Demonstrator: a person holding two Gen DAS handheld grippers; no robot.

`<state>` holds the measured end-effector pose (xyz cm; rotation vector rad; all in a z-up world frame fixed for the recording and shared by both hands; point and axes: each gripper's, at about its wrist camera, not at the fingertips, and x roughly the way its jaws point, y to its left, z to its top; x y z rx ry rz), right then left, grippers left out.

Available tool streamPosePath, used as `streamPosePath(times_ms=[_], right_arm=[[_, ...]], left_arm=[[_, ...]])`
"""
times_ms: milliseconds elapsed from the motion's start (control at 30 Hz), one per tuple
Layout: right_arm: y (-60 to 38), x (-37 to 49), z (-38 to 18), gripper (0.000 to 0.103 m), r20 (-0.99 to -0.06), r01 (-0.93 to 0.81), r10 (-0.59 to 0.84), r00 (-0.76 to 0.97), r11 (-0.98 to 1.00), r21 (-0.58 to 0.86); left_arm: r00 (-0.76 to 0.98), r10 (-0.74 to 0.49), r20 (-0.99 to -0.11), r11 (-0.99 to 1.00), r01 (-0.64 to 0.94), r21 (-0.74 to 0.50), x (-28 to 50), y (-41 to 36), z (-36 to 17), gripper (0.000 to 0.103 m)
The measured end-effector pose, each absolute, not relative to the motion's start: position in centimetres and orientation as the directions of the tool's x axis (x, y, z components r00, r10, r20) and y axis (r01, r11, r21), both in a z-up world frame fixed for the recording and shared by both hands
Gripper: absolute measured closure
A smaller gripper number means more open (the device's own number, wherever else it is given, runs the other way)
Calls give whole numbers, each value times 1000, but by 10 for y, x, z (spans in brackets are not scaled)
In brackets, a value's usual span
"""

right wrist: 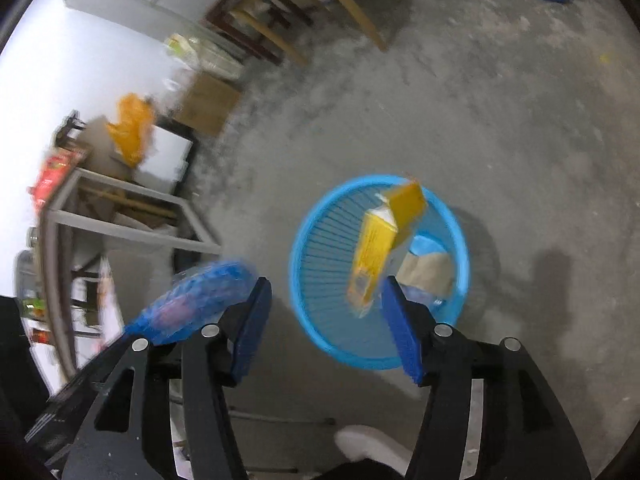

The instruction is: Collect trash

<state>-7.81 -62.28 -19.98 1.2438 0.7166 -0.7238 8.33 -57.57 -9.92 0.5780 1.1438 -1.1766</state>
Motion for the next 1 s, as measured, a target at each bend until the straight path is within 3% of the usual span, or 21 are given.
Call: streamPosePath(times_ms=[100, 300, 667, 1000], right_arm=[[-614, -87, -209, 47, -815, 816, -77, 574, 144, 560], [-585, -111, -191, 47, -828, 829, -111, 549, 195, 524], [-542, -108, -137, 25, -845, 839, -216, 489, 382, 388], [-490, -59, -75, 25, -742, 642, -104, 663, 589, 491]], left_arm=[[-87, -416, -905, 378, 889, -260, 95, -565, -103, 33], [-74, -470, -880, 342, 903, -259, 97, -543, -77, 32], [-82, -583, -808, 281, 913, -295, 81, -449, 1, 30], [36, -715, -698, 397, 843, -363, 112, -298, 65, 24]])
